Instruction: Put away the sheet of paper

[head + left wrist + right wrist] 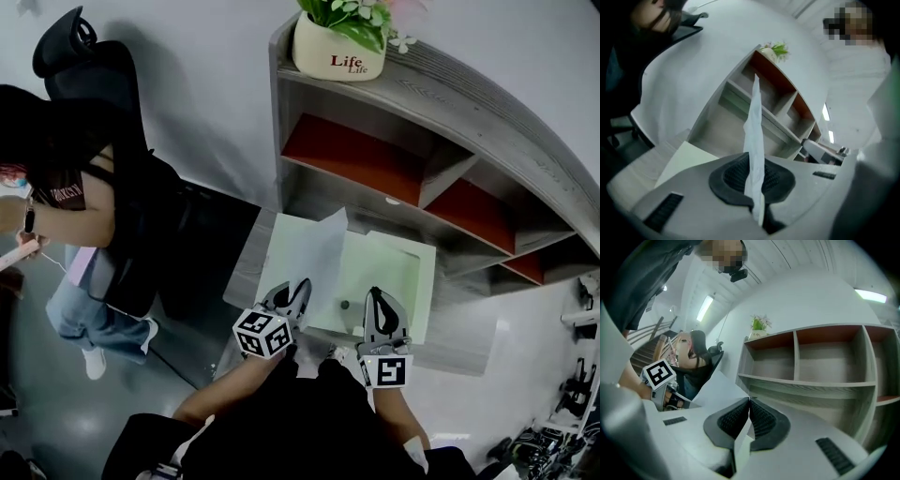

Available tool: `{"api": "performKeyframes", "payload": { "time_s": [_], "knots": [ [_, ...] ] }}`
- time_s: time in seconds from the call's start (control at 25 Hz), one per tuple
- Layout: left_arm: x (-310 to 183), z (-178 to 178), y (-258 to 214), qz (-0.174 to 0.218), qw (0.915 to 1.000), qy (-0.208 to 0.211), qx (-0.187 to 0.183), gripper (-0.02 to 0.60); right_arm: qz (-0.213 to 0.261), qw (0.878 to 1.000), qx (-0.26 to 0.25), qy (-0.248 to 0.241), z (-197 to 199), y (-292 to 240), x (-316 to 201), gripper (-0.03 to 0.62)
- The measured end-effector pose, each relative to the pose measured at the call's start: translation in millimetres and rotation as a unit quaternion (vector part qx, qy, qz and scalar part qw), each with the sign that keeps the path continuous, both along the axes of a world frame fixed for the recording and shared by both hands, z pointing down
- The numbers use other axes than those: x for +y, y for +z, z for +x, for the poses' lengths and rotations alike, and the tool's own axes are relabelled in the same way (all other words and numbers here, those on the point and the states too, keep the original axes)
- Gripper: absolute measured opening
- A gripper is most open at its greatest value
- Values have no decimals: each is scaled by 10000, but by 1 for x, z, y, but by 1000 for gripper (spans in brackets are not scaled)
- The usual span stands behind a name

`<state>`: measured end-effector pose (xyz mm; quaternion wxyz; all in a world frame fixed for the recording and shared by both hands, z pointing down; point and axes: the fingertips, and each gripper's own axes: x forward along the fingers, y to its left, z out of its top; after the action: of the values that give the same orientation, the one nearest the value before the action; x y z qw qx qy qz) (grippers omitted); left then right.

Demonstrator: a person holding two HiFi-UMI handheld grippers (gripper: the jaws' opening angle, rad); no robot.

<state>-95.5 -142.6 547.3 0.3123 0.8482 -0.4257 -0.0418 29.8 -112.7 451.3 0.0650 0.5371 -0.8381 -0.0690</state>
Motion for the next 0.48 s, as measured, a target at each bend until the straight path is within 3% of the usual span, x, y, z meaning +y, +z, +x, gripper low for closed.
{"api": "performKeyframes", "payload": {
  "time_s": [0.16,0.32,0.4,0.48],
  "knots": [
    [-6,4,24,-804,9934,60,814,7,6,9998,-98,-152,-1,2,-3,23],
    [-17,-8,59,-1685,9762,-54,1366,7,-104,9996,-113,-220,0,11,-7,23],
    [-20,-12,83,-2201,9664,9,1328,8,-164,9996,-98,-223,4,14,-10,23],
    [-15,-14,115,-2774,9575,211,763,8,-268,9994,-55,-228,7,19,-12,23]
  ]
}}
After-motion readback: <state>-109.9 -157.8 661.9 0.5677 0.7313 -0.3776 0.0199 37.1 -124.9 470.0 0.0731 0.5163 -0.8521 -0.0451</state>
